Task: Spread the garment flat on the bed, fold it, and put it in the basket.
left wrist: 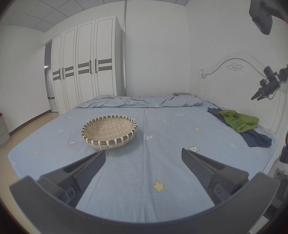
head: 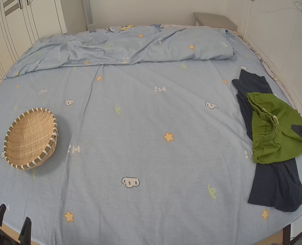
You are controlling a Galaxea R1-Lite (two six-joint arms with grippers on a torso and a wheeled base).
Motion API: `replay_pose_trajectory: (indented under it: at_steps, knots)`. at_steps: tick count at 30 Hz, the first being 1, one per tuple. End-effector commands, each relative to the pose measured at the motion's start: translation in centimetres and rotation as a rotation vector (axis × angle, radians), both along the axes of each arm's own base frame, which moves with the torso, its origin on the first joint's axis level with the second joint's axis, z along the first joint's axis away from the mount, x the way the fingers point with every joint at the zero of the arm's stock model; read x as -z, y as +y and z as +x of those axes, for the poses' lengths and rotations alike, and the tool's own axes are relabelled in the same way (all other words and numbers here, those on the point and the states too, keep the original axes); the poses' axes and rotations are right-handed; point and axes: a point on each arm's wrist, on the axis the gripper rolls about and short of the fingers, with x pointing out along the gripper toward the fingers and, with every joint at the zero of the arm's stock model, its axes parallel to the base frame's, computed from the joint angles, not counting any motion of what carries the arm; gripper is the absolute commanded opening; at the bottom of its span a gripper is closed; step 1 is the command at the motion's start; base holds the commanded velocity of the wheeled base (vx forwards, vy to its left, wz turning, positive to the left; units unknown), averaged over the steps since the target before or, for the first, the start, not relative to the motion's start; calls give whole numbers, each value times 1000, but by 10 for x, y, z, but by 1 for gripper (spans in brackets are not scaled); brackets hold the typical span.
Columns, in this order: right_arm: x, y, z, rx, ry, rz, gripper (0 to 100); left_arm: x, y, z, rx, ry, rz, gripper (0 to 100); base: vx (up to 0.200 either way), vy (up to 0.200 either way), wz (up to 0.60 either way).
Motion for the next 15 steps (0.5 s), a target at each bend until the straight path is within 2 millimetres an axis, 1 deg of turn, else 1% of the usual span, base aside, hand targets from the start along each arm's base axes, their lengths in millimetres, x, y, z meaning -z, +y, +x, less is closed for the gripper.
replay_pose_trajectory:
  at_steps: [1,3,6,10,15]
  knots:
    - [47,-1,168,173,243,-112,100,5,0,0,0,0,0,100,0,0,0]
    - [48,-2,180,194,247,-127,100,5,0,0,0,0,0,100,0,0,0]
    - [57,-6,198,209,262,-129,100,5,0,0,0,0,0,100,0,0,0]
    - [60,-5,206,210,266,-128,100,5,0,0,0,0,0,100,0,0,0]
    - [73,-5,218,225,288,-130,100,5,0,0,0,0,0,100,0,0,0]
